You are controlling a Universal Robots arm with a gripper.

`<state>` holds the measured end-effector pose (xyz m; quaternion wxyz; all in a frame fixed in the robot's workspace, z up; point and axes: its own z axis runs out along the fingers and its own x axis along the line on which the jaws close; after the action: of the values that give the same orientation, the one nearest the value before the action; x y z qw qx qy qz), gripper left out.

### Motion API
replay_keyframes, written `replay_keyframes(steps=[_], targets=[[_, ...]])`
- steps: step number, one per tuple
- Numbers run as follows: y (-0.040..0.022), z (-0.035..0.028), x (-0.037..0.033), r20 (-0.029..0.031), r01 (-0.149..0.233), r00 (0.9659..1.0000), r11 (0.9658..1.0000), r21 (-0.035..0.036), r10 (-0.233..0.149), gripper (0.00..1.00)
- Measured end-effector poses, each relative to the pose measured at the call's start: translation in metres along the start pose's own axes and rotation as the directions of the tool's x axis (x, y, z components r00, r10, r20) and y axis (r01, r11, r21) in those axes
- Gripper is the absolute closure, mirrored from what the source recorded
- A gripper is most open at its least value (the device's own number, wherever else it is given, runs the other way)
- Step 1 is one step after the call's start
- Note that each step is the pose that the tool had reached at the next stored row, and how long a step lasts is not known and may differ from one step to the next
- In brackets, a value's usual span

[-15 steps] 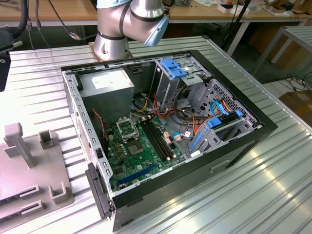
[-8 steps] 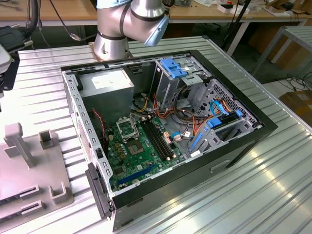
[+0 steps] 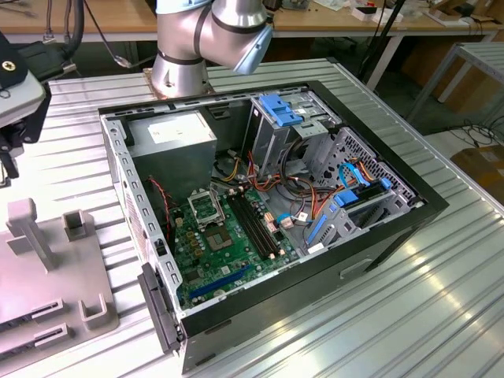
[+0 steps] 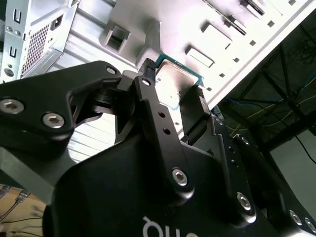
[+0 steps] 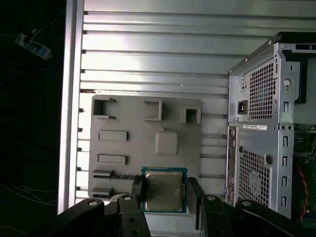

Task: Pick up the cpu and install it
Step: 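Pick up the cpu and move it towards the insertion slot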

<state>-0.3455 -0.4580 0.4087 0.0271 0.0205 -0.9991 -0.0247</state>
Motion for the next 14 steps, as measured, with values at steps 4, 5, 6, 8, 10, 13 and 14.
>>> replay_keyframes(steps=[4, 5, 6, 8, 10, 13, 14], targets=[[-0.0003, -0.0003, -0.0075, 0.0, 0.0, 1.0, 1.0, 0.0003, 0.0, 0.55], [-0.0004, -0.0004, -0.009, 0.0, 0.0, 1.0, 1.0, 0.0003, 0.0, 0.55], [-0.0005, -0.0004, -0.0103, 0.0, 0.0, 1.0, 1.0, 0.0003, 0.0, 0.55], [-0.0008, -0.0003, -0.0126, 0.0, 0.0, 1.0, 1.0, 0.0004, 0.0, 0.55], [-0.0011, -0.0003, -0.0145, 0.0, 0.0, 1.0, 1.0, 0.0004, 0.0, 0.55], [-0.0015, -0.0002, -0.0183, 0.0, 0.0, 1.0, 1.0, 0.0002, 0.0, 0.55], [-0.0015, -0.0002, -0.0197, 0.0, 0.0, 1.0, 1.0, 0.0003, 0.0, 0.55]])
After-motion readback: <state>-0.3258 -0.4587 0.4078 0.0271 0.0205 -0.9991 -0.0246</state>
